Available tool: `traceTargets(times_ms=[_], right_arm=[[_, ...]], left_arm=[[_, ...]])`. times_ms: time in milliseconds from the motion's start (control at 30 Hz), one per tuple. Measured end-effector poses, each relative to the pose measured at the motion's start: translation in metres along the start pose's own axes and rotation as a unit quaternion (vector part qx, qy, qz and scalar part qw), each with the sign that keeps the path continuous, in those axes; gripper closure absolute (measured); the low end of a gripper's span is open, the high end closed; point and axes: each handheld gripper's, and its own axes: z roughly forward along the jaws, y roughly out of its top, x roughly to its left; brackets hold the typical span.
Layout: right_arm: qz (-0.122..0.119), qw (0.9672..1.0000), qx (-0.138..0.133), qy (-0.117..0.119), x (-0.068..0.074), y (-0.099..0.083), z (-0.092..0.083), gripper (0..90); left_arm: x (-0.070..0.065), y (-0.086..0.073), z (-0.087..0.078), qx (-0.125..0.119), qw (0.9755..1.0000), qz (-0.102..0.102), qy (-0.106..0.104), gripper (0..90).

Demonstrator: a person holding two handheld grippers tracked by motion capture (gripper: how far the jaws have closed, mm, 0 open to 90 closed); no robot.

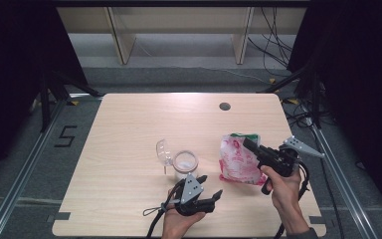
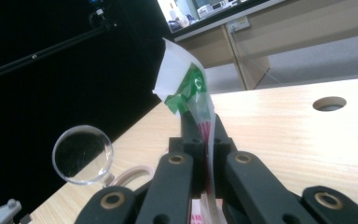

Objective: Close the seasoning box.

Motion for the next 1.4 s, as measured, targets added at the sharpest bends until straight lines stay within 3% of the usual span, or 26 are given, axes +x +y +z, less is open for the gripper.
traceTargets(times_ms=[233,300,333,467,633,667,1133,1167,1267,1300,1367,1400], right_arm=[[0.009,0.9999,-0.005,-0.014,-0.011,-0.007,-0.015,90.0],[0.0,0.9997,-0.005,-0.026,-0.019,-0.01,-0.019,90.0],[0.014,0.9994,-0.001,-0.032,-0.02,-0.012,-0.021,90.0],[0.013,0.9984,-0.003,-0.055,-0.035,-0.017,-0.026,90.0],[0.016,0.9972,0.007,-0.073,-0.044,-0.02,-0.025,90.0],[0.017,0.9976,0.007,-0.067,-0.045,-0.022,-0.024,90.0],[0.015,0.9959,0.018,-0.087,-0.056,-0.024,-0.019,90.0],[0.027,0.9953,0.021,-0.091,-0.055,-0.024,-0.019,90.0],[0.013,0.9953,0.022,-0.093,-0.059,-0.025,-0.016,89.9],[-0.005,0.9949,0.02,-0.099,-0.061,-0.026,-0.016,90.0],[0.012,0.9945,0.024,-0.101,-0.061,-0.026,-0.014,89.7],[0.005,0.9944,0.023,-0.103,-0.063,-0.026,-0.014,89.5]], left_arm=[[0.002,0.0,-0.007,-0.008,0.9999,0.001,0.008,32.5],[0.005,0.001,-0.009,-0.003,0.9999,0.015,0.009,32.4],[0.004,0.0,-0.009,-0.004,0.9999,0.001,0.014,32.4],[0.004,-0.001,-0.011,-0.002,0.9999,0.001,0.014,32.4],[0.005,-0.002,-0.013,0.0,0.9999,0.004,0.013,32.5],[0.004,-0.002,-0.013,-0.005,0.9999,0.0,0.015,32.5],[0.013,-0.005,-0.025,-0.001,0.9998,0.002,0.022,32.1],[0.014,-0.005,-0.026,0.002,0.9997,0.001,0.023,32.0],[0.015,-0.006,-0.028,0.003,0.9996,0.0,0.027,31.9],[0.015,-0.006,-0.028,0.003,0.9995,-0.003,0.03,32.1],[0.017,-0.007,-0.029,0.007,0.9996,-0.002,0.028,31.9],[0.017,-0.007,-0.029,0.003,0.9995,-0.005,0.032,31.7]])
